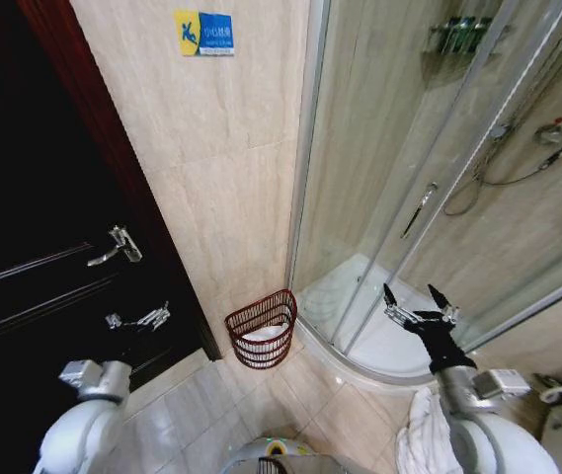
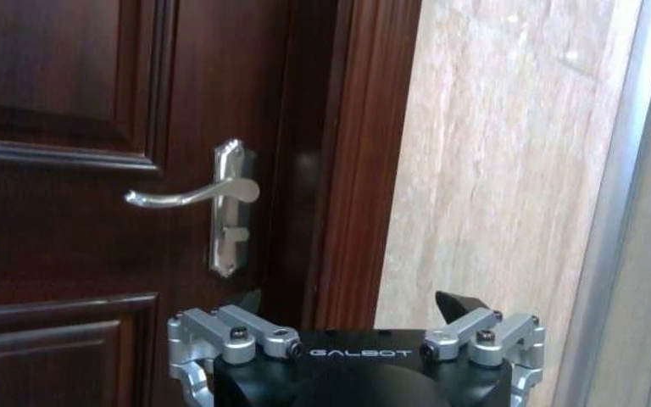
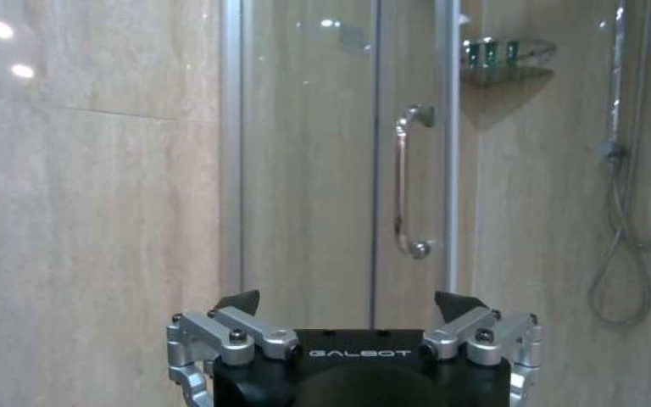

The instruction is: Discard the used towel into the hamper.

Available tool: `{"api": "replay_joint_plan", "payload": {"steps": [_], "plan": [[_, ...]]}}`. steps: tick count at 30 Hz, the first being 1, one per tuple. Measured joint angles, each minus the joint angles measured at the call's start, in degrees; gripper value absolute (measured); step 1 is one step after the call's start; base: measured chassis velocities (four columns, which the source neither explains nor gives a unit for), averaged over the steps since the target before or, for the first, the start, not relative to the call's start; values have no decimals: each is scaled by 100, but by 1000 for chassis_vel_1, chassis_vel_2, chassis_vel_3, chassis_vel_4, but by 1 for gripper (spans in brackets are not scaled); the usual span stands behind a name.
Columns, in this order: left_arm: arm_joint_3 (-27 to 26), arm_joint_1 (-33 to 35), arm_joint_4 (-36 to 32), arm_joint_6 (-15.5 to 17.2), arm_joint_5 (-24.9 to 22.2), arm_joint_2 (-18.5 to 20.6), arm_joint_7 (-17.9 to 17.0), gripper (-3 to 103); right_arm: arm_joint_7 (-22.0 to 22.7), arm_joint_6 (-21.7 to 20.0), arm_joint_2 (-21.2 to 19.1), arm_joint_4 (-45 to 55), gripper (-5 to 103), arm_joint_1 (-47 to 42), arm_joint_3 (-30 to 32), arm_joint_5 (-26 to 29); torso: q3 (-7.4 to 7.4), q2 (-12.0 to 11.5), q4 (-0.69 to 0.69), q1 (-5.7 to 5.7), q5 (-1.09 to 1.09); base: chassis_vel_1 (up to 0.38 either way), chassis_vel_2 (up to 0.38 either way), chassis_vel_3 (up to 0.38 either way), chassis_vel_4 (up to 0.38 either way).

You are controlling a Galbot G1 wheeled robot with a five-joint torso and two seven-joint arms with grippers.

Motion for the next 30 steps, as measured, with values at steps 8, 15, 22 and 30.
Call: {"api": "replay_joint_plan", "payload": {"steps": [8, 15, 22, 30], "plan": [[-34, -232, 323, -432, -502, 495, 441, 100, -304, -161, -402, 58, 100, -123, -210, 133, 1, -1, -1, 1, 2, 0, 0, 0, 0], [-85, -252, 178, -495, -320, 215, 762, 100, 3, -302, -764, 58, 100, -9, -244, 164, 1, -1, 0, 1, 2, 0, 0, 0, 0], [-126, -95, -66, -583, -206, 26, 780, 100, -53, -267, -578, 54, 100, -16, -286, 111, 0, -1, 0, 1, 2, 0, 0, 0, 0], [61, -299, 212, -877, -150, 94, 823, 100, -230, -77, -202, 49, 100, 51, -303, -171, 1, -1, -1, 1, 0, 0, 0, 0, 0]]}}
